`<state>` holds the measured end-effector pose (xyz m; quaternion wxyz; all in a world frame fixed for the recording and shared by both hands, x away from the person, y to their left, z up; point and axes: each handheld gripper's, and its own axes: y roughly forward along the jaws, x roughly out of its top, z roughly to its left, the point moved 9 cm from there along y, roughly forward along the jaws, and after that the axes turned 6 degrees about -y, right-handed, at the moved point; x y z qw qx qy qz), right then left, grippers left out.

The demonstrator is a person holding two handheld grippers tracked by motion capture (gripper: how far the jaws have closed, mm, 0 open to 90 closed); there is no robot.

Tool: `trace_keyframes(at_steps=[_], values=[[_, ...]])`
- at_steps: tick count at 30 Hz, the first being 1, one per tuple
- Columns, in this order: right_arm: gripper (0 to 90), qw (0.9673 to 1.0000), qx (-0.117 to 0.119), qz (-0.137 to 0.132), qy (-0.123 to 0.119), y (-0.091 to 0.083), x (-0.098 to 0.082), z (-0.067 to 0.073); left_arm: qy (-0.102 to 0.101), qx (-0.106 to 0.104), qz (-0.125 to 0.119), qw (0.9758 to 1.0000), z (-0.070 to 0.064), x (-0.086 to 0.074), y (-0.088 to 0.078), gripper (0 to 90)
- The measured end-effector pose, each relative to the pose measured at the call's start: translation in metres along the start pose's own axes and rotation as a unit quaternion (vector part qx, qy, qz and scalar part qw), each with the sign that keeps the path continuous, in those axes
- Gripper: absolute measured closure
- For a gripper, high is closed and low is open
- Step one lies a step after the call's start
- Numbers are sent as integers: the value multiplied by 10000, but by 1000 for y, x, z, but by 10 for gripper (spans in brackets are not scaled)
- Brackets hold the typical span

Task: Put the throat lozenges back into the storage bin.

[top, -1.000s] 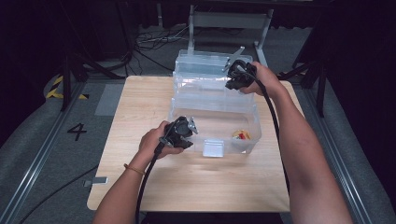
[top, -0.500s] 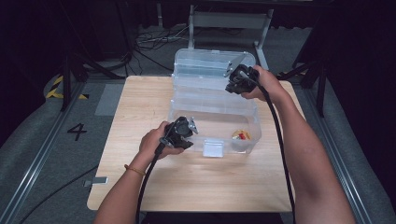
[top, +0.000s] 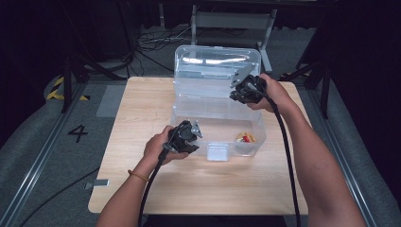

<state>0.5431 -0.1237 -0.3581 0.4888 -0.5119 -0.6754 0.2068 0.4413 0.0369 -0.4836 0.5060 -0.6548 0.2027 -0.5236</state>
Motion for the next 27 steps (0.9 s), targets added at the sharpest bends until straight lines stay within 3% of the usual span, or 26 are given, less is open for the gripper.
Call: trace_keyframes(at_steps=[10, 27], values=[[845, 10000, 19, -5, -52, -7, -3, 15, 29, 38, -45, 10000, 0, 0, 0, 701], [825, 9992, 5, -376, 161, -11, -7, 27, 87, 126, -80, 9999, 0, 1, 0, 687]])
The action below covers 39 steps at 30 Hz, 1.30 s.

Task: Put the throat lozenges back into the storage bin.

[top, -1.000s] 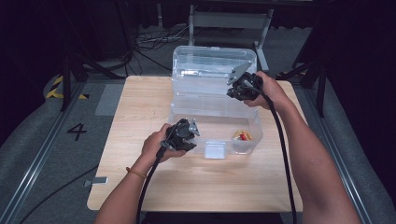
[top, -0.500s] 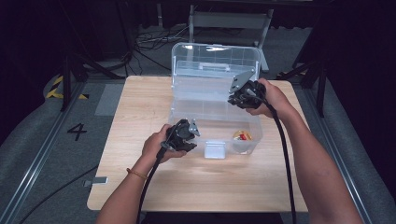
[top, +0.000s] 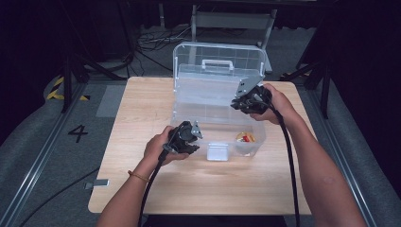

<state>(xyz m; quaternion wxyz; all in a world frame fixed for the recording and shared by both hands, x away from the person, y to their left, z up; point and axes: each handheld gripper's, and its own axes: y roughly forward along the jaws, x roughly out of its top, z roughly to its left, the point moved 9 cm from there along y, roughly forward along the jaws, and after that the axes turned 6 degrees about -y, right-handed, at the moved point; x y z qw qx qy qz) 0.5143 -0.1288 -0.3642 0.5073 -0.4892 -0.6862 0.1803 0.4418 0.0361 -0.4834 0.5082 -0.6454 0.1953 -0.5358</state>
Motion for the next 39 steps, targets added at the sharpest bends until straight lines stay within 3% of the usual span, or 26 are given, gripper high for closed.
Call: trace_keyframes(at_steps=[4, 16, 19, 24, 36, 38, 39], values=[[820, 10000, 32, -66, 47, -1, -1, 2, 71, -50, -89, 9999, -2, 5, 1, 698], [808, 9997, 32, -202, 108, -2, -4, 7, 250, 76, -15, 9997, -3, 6, 2, 692], [804, 9997, -1, -200, 114, -2, -4, 7, 291, 98, -109, 9995, -3, 7, -1, 691], [803, 9996, 11, -225, 144, -3, -5, 8, 191, 25, -386, 9991, -1, 9, -8, 689], [797, 9995, 8, -286, 156, -3, -7, 11, 293, 9, -473, 9985, -2, 8, -19, 706], [794, 9993, 2, -326, 189, -3, -7, 12, 251, -153, -701, 9971, -2, 12, -28, 689], [794, 9993, 2, -326, 189, -3, -7, 12, 251, -153, -701, 9971, -2, 12, -28, 690]])
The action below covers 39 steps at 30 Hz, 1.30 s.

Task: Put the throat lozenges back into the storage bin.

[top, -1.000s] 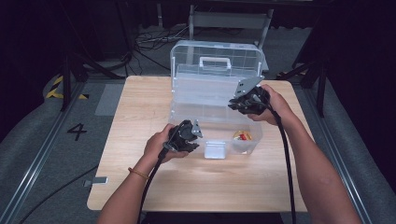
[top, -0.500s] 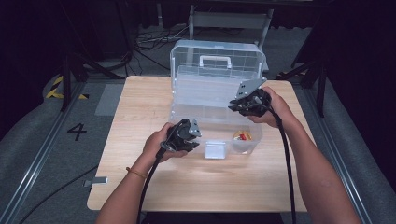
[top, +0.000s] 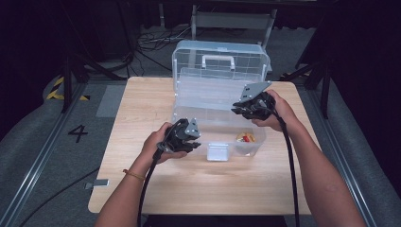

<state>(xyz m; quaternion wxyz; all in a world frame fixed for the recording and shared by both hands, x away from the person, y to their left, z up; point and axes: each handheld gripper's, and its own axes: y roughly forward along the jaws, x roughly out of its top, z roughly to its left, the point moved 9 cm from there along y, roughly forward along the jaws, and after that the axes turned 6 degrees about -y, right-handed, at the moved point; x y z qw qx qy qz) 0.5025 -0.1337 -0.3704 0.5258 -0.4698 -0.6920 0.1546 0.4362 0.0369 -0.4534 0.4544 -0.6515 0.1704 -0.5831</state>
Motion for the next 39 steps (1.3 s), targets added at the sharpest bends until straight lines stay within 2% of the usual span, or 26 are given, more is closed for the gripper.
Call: trace_keyframes(at_steps=[3, 4, 7, 11, 15, 16, 19, 21, 23, 24, 26, 28, 29, 31, 33, 37, 39], values=[[794, 10000, -2, -14, 12, 0, -1, 2, 38, 33, -197, 9998, 1, 5, -13, 707], [794, 10000, -3, -12, 1, 0, -1, 2, 7, 3, -308, 9995, 1, 7, -18, 707], [790, 10000, -20, -22, -18, -1, -2, 3, -103, 90, -477, 9988, 8, 6, -29, 689], [787, 10000, -28, -35, -17, -1, -2, 4, -42, 81, -763, 9970, 12, 3, -47, 706], [782, 10000, -69, -62, 19, 0, -2, 5, -278, 451, -771, 9956, 25, -9, -58, 744], [782, 10000, -69, -62, 19, 0, -2, 5, -278, 451, -771, 9956, 25, -9, -58, 751], [778, 9999, -73, -119, 60, 0, -2, 5, -679, 701, -907, 9911, 44, -21, -65, 764], [776, 9999, -81, -136, 68, 0, -3, 5, -930, 742, -1075, 9871, 55, -26, -67, 775], [775, 9999, -85, -128, 54, 0, -3, 5, -1087, 833, -1107, 9844, 63, -31, -68, 790], [774, 9999, -90, -124, 47, 0, -3, 6, -1118, 907, -1096, 9835, 67, -33, -68, 799], [773, 9998, -118, -126, 59, 0, -3, 6, -1230, 1075, -1120, 9802, 76, -35, -68, 802], [773, 9998, -130, -120, 48, -1, -3, 6, -1257, 1208, -1206, 9773, 85, -36, -70, 828], [773, 9998, -131, -122, 37, -1, -3, 6, -1367, 1197, -1318, 9745, 89, -34, -71, 837], [772, 9998, -137, -129, 27, -1, -4, 7, -1380, 1304, -1488, 9705, 98, -31, -76, 857], [772, 9998, -141, -129, 24, -1, -4, 7, -1407, 1322, -1676, 9668, 106, -24, -80, 882], [768, 9998, -138, -119, 41, -1, -4, 9, -1464, 1287, -1936, 9615, 120, -10, -87, 899], [766, 9998, -153, -108, 44, -1, -4, 9, -1544, 1196, -2063, 9588, 128, -3, -87, 899]])
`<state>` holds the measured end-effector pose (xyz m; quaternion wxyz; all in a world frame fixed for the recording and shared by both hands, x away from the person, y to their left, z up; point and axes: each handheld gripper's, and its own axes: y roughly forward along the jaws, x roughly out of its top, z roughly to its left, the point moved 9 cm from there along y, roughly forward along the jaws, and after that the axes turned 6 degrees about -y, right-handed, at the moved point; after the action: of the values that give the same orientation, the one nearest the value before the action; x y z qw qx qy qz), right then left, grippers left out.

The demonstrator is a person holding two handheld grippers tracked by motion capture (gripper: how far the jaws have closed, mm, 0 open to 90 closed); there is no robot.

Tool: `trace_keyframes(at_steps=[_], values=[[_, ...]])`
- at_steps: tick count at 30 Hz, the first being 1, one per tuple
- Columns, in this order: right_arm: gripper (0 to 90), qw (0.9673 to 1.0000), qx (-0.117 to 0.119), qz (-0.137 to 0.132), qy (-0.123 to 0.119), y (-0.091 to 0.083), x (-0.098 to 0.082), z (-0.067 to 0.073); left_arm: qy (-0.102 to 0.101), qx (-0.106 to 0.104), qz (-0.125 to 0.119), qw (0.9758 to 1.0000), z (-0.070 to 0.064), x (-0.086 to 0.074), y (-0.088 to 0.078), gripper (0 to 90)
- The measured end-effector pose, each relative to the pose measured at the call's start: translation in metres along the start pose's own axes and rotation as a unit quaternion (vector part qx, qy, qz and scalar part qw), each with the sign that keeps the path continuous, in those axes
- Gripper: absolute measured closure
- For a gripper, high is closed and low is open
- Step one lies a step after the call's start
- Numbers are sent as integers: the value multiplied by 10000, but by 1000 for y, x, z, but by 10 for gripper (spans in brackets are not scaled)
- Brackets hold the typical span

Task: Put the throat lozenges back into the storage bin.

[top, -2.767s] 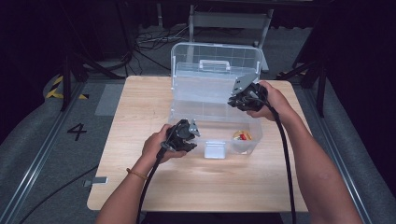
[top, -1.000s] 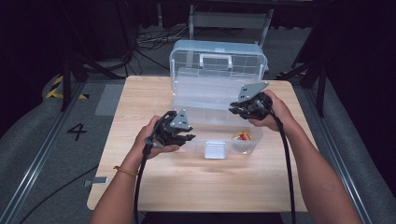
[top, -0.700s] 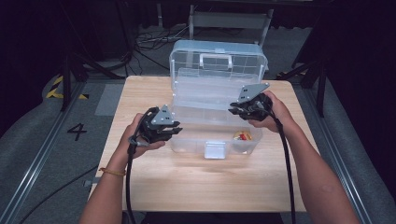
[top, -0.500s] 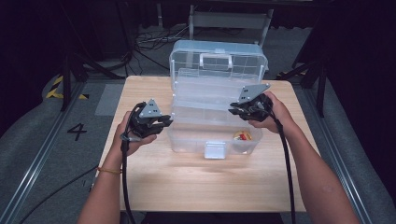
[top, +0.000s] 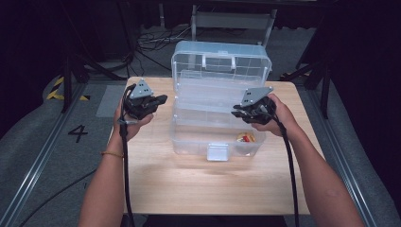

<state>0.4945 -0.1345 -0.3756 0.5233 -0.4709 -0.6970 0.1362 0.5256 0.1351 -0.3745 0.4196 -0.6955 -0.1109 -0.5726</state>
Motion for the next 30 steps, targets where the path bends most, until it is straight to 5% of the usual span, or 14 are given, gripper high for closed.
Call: trace_keyframes(at_steps=[17, 21, 30], values=[[749, 9999, -98, 116, -28, 0, -1, 7, -370, -56, -256, 9990, 13, 38, 24, 900], [745, 9999, -114, 118, -55, 0, -3, 11, -465, -111, -457, 9978, 12, 45, 19, 900], [738, 9999, -96, 85, -79, 1, -6, 21, -436, -176, -491, 9977, 8, 52, 11, 900]])
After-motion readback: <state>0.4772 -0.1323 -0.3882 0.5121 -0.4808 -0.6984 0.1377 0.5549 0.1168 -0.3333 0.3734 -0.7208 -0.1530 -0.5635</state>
